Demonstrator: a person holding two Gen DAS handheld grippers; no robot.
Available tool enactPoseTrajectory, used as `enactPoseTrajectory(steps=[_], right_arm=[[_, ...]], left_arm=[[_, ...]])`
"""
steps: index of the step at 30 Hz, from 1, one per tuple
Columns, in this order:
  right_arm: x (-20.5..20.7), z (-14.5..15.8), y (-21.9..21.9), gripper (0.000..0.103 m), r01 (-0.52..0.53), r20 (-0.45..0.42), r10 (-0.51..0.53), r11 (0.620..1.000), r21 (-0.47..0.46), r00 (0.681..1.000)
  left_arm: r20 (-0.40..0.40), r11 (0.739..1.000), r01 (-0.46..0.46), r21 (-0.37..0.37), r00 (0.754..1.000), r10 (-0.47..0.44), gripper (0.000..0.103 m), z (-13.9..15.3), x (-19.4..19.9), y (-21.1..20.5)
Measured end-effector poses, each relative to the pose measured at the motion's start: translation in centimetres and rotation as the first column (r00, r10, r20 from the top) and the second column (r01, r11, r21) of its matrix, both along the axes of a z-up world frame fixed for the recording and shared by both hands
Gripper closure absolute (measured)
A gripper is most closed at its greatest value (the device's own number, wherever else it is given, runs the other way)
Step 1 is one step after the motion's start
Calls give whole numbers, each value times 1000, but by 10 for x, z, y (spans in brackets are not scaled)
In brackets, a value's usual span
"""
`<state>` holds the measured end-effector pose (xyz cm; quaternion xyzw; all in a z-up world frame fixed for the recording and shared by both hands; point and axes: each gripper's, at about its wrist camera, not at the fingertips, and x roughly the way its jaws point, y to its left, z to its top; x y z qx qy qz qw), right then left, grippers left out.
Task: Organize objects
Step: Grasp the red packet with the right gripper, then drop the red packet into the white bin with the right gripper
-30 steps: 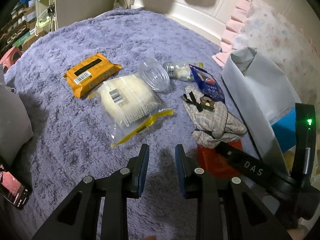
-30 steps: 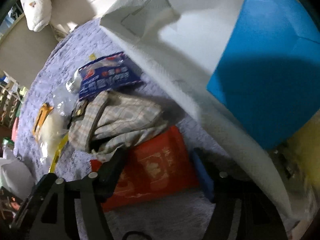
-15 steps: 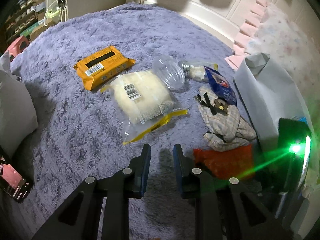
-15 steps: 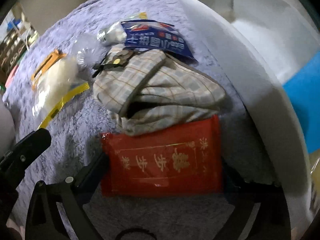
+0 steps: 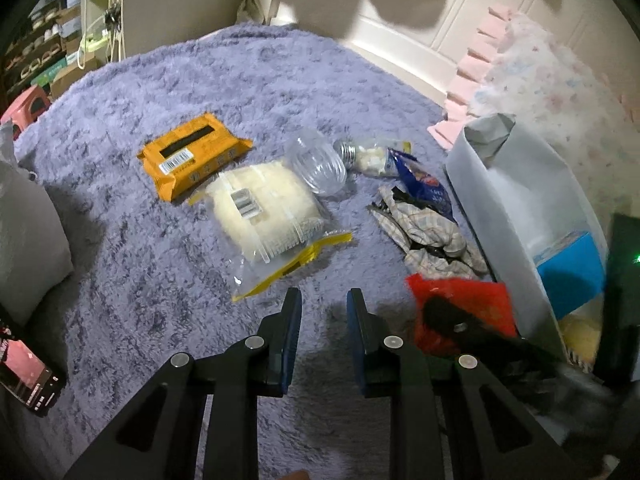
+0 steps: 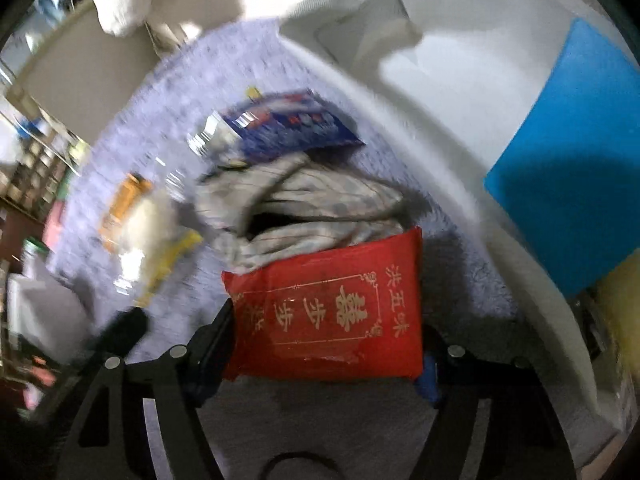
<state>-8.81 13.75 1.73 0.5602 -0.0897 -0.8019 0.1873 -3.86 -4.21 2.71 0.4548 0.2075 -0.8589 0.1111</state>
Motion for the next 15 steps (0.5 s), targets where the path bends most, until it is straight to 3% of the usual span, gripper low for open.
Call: enactPoseTrajectory(steps=[4, 10, 13, 15], right_arm=[[6, 24, 9, 29, 59, -11, -62, 985, -160, 998], [19, 66, 41, 30, 153, -84, -179, 955, -253, 980], [27, 87, 50, 29, 212, -137, -259, 934, -287, 956], [35, 100, 58, 29, 258, -180, -316, 922, -288, 932]], left_arm=[[-32, 1000, 6, 23, 999, -5, 81, 5, 2, 0], [-125, 994, 108, -17, 986, -109, 81, 22, 5, 25], [-180, 977, 211, -28, 960, -212, 81, 32, 5, 47], [-212, 952, 304, -40, 928, -306, 81, 38, 6, 69]])
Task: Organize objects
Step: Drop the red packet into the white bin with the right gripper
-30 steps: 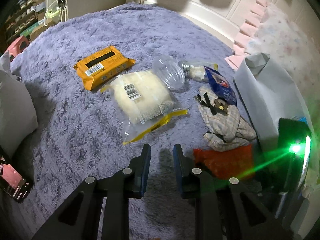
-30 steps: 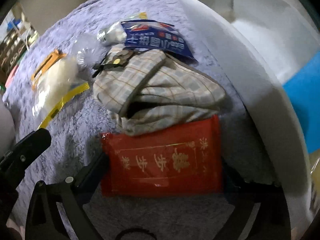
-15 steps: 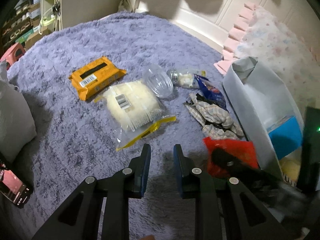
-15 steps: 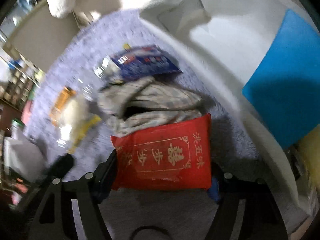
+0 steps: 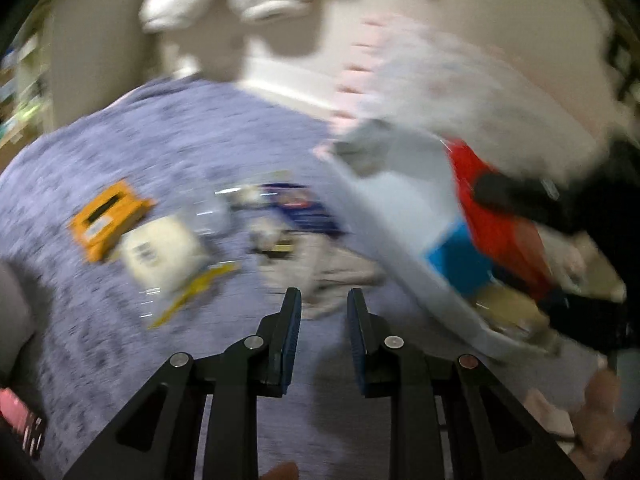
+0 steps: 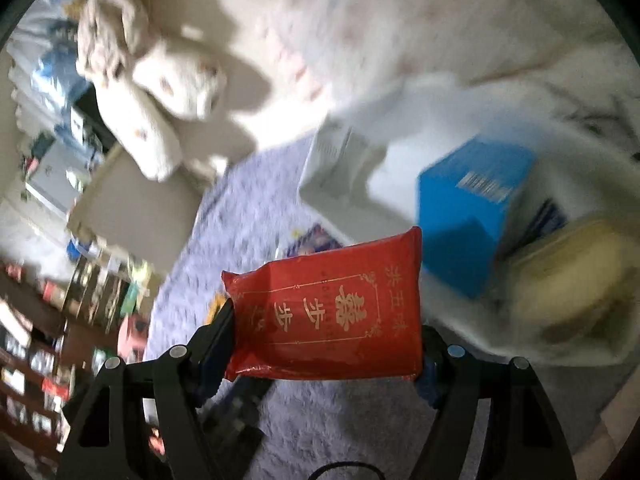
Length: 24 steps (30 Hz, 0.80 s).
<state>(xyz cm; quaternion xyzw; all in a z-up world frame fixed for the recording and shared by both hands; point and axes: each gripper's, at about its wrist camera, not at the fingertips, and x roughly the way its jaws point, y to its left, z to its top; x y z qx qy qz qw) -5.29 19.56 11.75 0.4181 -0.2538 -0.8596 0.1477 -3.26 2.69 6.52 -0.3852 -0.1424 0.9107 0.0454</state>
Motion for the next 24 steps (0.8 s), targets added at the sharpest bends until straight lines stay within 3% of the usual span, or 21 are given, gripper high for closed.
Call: enactPoseTrajectory(steps=[5, 11, 13, 16, 18, 21, 24], right_arm=[[11, 14, 21, 29, 138, -34, -138, 990, -18, 990], [30, 32, 65, 29, 331, -74, -335, 942, -60, 939], [37, 30, 88, 29, 414, -35, -420, 903, -118, 907], [48, 12, 123, 27, 570, 80, -568, 791, -222, 819], [46, -6, 143, 25, 637, 189, -609, 724, -266, 771], [36, -28, 164, 25, 649, 293, -580, 679, -343, 761], [38, -35, 171, 25, 651, 318, -568, 646, -399, 759]], left_arm=[[-53, 982, 165, -89, 984, -170, 80, 9, 8, 48], [-91, 976, 210, -64, 972, -215, 80, 15, 12, 61], [-114, 974, 218, -67, 968, -225, 80, 18, 15, 63], [-114, 975, 212, -68, 969, -218, 80, 18, 15, 62], [-110, 978, 199, -70, 972, -205, 80, 17, 13, 60], [-103, 979, 192, -70, 975, -199, 81, 15, 11, 59], [-101, 977, 200, -75, 973, -207, 81, 14, 11, 60]])
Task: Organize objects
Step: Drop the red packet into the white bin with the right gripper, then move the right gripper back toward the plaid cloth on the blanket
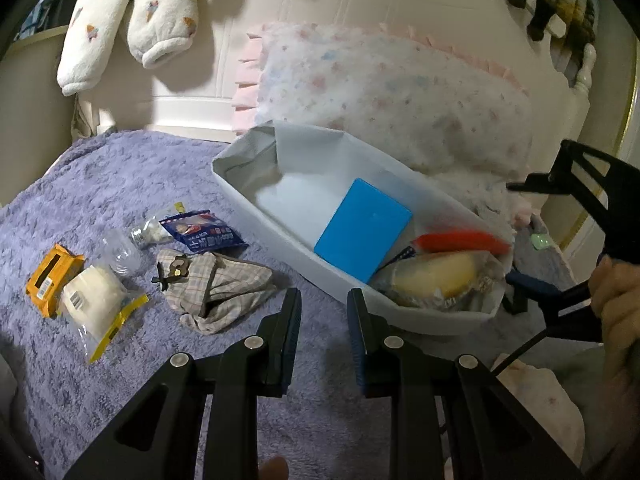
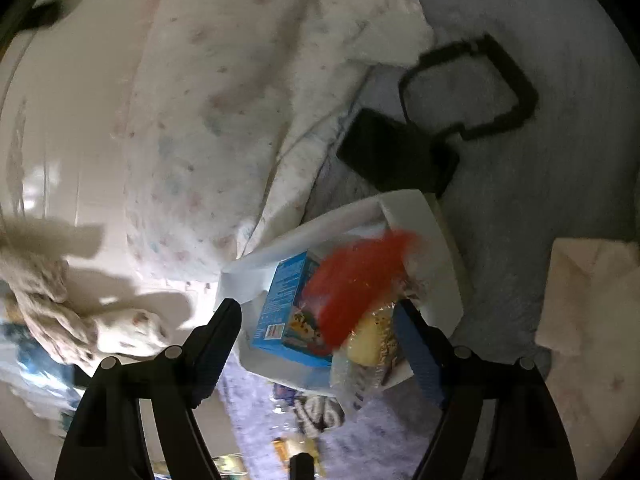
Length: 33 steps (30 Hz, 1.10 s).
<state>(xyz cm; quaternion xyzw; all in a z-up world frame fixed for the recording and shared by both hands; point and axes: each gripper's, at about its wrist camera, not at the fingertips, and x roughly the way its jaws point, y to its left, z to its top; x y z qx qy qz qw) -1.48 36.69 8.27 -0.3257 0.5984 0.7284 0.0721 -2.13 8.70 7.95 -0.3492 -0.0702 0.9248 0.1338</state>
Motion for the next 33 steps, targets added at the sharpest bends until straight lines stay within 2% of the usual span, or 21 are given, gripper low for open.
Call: enactPoseTrajectory(steps=[3, 6, 10, 18, 22, 28, 33], right_arm=[[2, 3, -3, 23, -4, -12, 5, 1000, 20, 1000], [-3, 6, -8, 23, -51, -15, 51, 998, 24, 999], [-7, 2, -22, 23, -96, 6, 96, 995, 8, 995], [-10, 9, -49, 23, -191, 15, 190, 980, 48, 982], [-10, 9, -61, 23, -236, 22, 235, 970, 55, 972], [-19, 5, -88, 23, -351, 62, 346, 933, 83, 936], [-22, 6, -103, 23, -401, 80, 394, 907, 128, 916]], left_arm=[[-1, 1000, 16, -13, 1000, -16, 81, -1, 1, 4], [1, 1000, 20, -21, 1000, -20, 81, -2, 1, 5], [13, 1000, 4, -22, 1000, -4, 80, -3, -1, 2], [43, 998, -43, -40, 998, 45, 80, -8, -5, -6], [60, 995, -86, -48, 994, 89, 80, -11, -8, -16], [74, 984, -176, -32, 981, 178, 80, -13, -10, -40], [91, 970, -242, -9, 966, 242, 80, -15, -11, -56]])
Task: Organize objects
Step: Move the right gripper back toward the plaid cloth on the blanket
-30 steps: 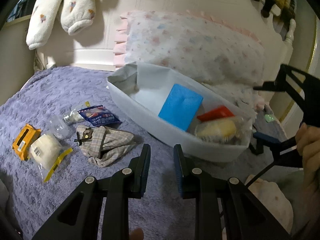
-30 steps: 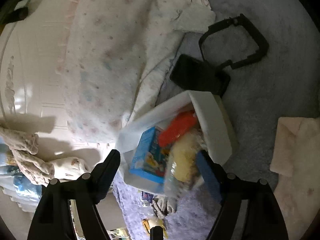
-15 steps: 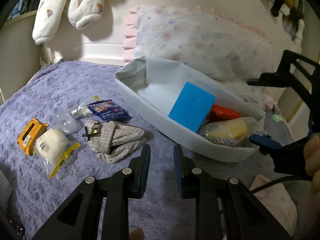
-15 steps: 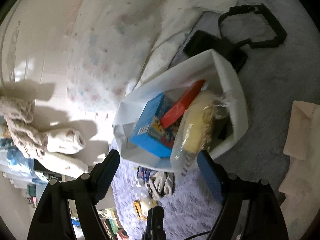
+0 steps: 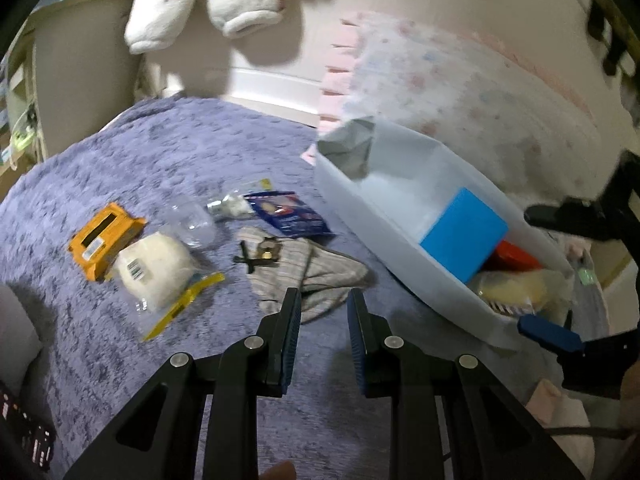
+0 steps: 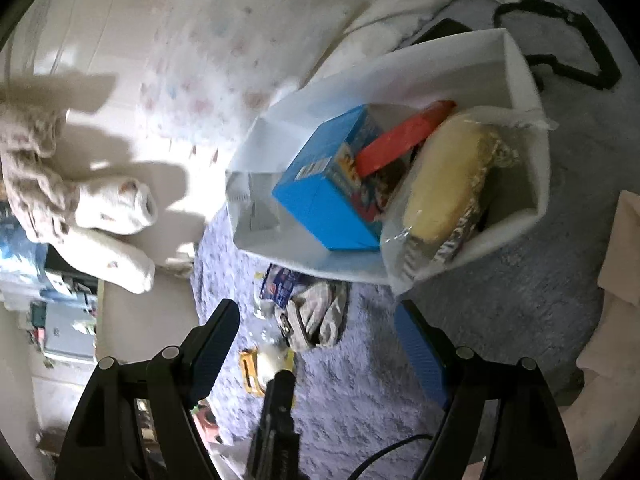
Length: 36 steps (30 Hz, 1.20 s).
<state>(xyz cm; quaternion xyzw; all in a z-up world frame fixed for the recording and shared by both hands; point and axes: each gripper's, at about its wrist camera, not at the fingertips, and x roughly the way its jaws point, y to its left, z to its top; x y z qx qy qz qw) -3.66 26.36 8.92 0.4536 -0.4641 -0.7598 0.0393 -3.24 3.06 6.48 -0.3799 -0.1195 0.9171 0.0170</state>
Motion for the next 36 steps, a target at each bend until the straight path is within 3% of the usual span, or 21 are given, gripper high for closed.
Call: enactPoseTrajectory(steps=[7, 13, 17, 22, 36], right_arm=[[-11, -7, -30, 23, -130, 23, 129, 987, 94, 991], [-12, -11, -75, 23, -277, 35, 276, 935, 222, 961], [-11, -5, -96, 23, -324, -18, 346, 894, 310, 938], [-11, 1, -107, 23, -301, -47, 358, 842, 448, 933], [-18, -7, -105, 23, -277, -12, 325, 825, 492, 946]], left_arm=[[66, 990, -142, 19, 988, 140, 80, -5, 0, -37], [85, 969, -245, 23, 967, 242, 80, -4, 6, -67], [103, 968, -250, 22, 964, 246, 80, -6, 7, -74], [117, 972, -234, 16, 966, 231, 80, -9, 5, -70], [136, 984, -174, -29, 975, 177, 80, -15, -2, -46]])
